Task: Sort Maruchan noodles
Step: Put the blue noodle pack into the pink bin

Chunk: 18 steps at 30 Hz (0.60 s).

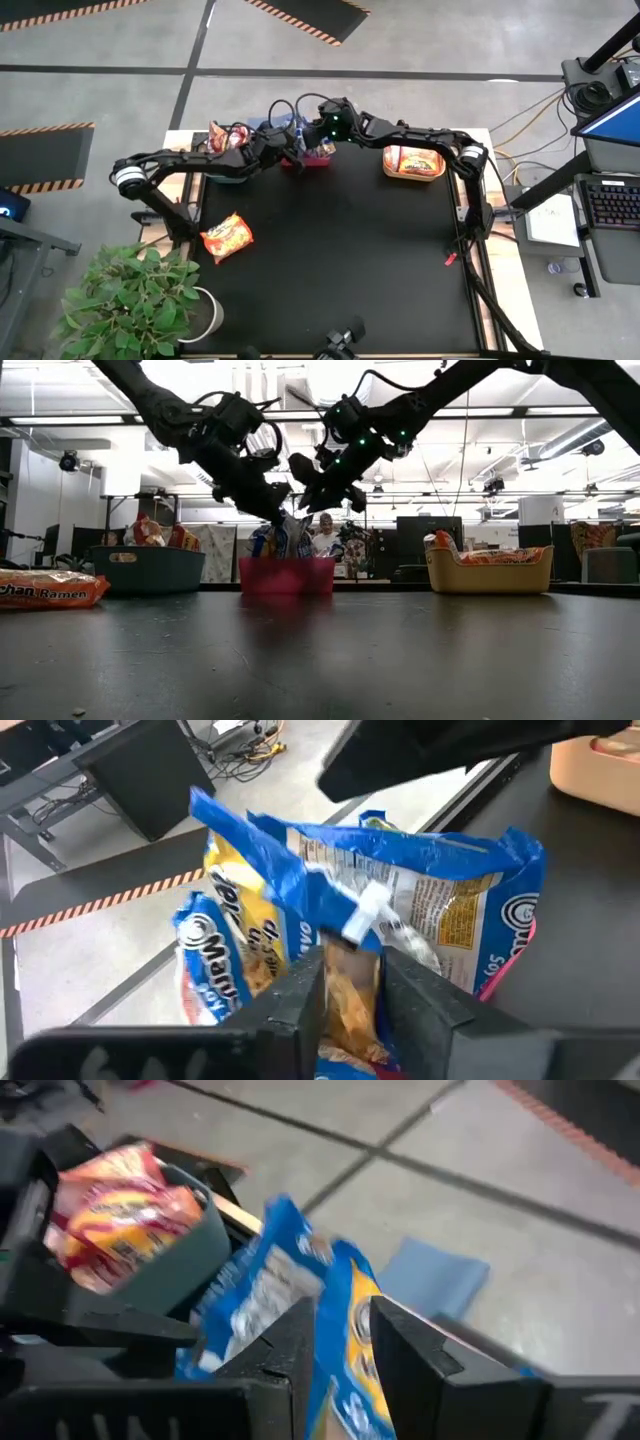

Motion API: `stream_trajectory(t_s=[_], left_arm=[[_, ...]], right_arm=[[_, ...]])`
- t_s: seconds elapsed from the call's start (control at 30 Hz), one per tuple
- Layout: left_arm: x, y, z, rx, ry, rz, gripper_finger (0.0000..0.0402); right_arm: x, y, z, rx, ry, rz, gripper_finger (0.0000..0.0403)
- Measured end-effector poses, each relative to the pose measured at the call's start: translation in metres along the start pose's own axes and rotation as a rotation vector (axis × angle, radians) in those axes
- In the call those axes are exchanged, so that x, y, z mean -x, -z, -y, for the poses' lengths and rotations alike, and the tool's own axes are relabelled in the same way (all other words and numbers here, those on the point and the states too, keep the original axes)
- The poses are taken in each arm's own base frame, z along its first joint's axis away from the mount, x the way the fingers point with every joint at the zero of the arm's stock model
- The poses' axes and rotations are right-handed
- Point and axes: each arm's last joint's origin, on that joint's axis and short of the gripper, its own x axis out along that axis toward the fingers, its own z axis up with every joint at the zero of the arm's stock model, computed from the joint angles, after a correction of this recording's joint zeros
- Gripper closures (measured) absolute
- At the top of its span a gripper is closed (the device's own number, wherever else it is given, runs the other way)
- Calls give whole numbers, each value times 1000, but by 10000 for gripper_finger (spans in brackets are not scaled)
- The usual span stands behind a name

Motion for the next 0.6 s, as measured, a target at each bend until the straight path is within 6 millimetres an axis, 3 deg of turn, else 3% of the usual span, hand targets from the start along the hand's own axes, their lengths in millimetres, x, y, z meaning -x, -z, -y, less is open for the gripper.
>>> stream_trajectory(t_s=[0.23, 0.4, 0.6], left_arm=[[26, -12, -11, -13, 1, 3, 271], [48, -23, -18, 2, 10, 44, 259], [66, -28, -15, -2, 51, 80, 258]], right_arm=[[-4, -9, -7, 103, -151, 105, 334], [-23, 5, -12, 176, -284, 131, 372], [-48, 33, -5, 174, -244, 57, 393]])
